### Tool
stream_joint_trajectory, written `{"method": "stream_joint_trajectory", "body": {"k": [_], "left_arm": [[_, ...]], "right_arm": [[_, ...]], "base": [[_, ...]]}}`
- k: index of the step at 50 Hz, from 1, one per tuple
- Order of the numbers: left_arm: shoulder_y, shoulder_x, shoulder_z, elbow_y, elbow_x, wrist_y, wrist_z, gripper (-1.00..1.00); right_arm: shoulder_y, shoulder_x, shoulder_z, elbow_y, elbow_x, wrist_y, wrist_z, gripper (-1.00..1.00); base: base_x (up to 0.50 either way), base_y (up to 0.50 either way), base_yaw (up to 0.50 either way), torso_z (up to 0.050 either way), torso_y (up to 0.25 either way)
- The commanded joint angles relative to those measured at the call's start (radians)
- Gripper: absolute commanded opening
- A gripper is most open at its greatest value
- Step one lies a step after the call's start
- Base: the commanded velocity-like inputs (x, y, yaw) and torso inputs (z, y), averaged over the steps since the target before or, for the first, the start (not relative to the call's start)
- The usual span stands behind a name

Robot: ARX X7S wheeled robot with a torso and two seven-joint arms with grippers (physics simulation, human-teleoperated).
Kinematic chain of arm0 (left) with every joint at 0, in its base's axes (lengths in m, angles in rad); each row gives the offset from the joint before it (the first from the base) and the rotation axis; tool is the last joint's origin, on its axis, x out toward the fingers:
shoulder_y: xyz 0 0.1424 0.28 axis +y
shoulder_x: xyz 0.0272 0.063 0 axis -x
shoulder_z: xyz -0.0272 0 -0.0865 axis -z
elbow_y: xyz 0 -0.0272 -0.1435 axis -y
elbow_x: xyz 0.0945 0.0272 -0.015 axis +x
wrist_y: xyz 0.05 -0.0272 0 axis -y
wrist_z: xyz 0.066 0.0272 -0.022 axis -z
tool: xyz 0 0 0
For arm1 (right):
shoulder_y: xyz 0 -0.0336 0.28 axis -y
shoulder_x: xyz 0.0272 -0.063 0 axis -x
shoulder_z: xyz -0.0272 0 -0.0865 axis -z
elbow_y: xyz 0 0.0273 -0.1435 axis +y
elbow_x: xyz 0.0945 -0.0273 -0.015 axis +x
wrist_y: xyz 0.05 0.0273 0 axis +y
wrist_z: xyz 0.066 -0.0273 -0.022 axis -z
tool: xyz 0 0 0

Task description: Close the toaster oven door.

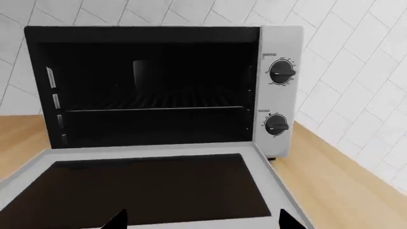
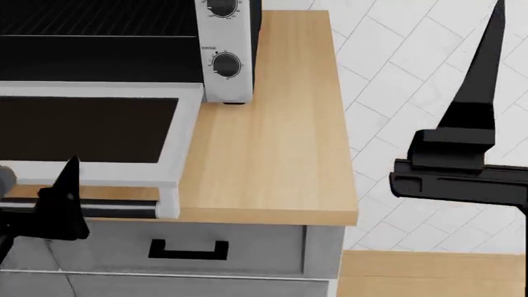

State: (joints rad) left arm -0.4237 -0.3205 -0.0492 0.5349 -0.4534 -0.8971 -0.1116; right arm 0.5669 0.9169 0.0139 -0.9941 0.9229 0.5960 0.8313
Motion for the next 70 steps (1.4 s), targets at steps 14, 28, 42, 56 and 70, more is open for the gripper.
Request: {"method": "stream_joint_trajectory", "body": {"k": [14,28,42,56,70], "left_arm": [[-0.11,-0.047,0.004,0.05,-0.055,-0.145,-0.015,1.0],[-0.081,-0.055,0.009,0.048,-0.044,-0.077,0.003,1.0],[-0.076,-0.058,0.02,0.036,-0.042,-0.049,0.012,1.0],[-0.079,-0.057,0.035,0.046,-0.047,-0.055,0.005,1.0],[-0.076,-0.058,0.035,0.039,-0.051,-0.043,0.005,1.0]], "right_arm": [[0.154,0.335,-0.24,-0.045,0.198,-0.179,0.278,1.0],[0.12,0.376,-0.263,-0.048,0.174,-0.248,0.291,1.0],[0.116,0.4,-0.317,-0.038,0.142,-0.297,0.299,1.0],[0.055,0.453,-0.314,-0.038,0.116,-0.395,0.319,1.0],[0.079,0.476,-0.326,-0.046,0.14,-0.392,0.329,1.0]], "base": [[0.0,0.37,0.0,0.0,0.0],[0.0,0.5,0.0,0.0,0.0],[0.0,0.5,0.0,0.0,0.0],[0.0,0.45,0.0,0.0,0.0],[0.15,0.0,0.0,0.0,0.0]]}}
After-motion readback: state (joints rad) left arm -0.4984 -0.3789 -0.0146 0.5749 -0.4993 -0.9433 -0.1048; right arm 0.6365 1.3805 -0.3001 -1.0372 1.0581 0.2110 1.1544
